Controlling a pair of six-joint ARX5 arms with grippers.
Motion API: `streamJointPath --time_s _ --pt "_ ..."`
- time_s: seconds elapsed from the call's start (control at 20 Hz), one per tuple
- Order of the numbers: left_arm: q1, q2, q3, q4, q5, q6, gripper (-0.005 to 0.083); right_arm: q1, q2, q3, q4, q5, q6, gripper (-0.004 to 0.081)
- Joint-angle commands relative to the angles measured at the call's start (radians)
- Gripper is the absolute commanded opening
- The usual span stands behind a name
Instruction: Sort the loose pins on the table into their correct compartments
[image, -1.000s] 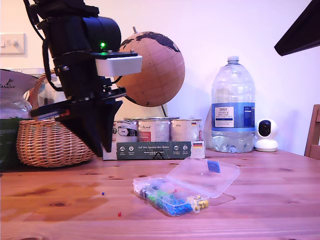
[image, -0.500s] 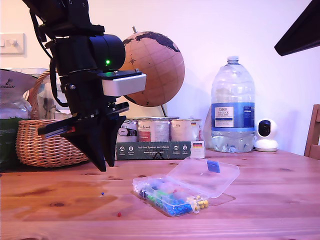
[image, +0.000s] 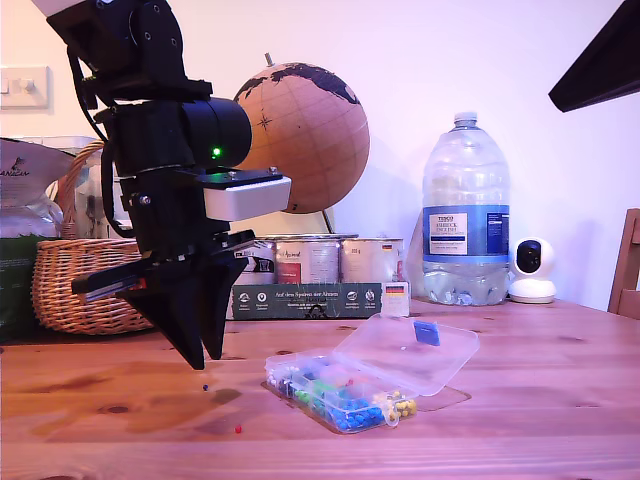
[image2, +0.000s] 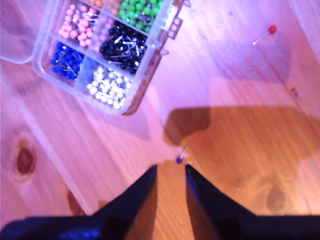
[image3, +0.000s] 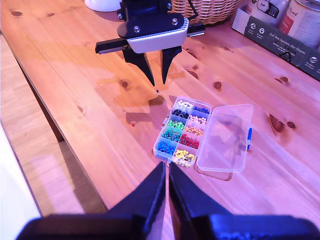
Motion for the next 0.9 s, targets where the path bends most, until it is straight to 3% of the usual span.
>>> streamJointPath --time_s 0.0,0.85 --pt "0.002 0.032 -0.003 -0.001 0.004 0.004 0.0151 0.005 0.002 -0.002 0.008 0.001 0.004 -0.0013" --pt "0.013 0.069 -0.003 0.003 0.006 0.021 0.0151 0.005 0.002 -0.002 0.008 0.001 0.004 -0.0013"
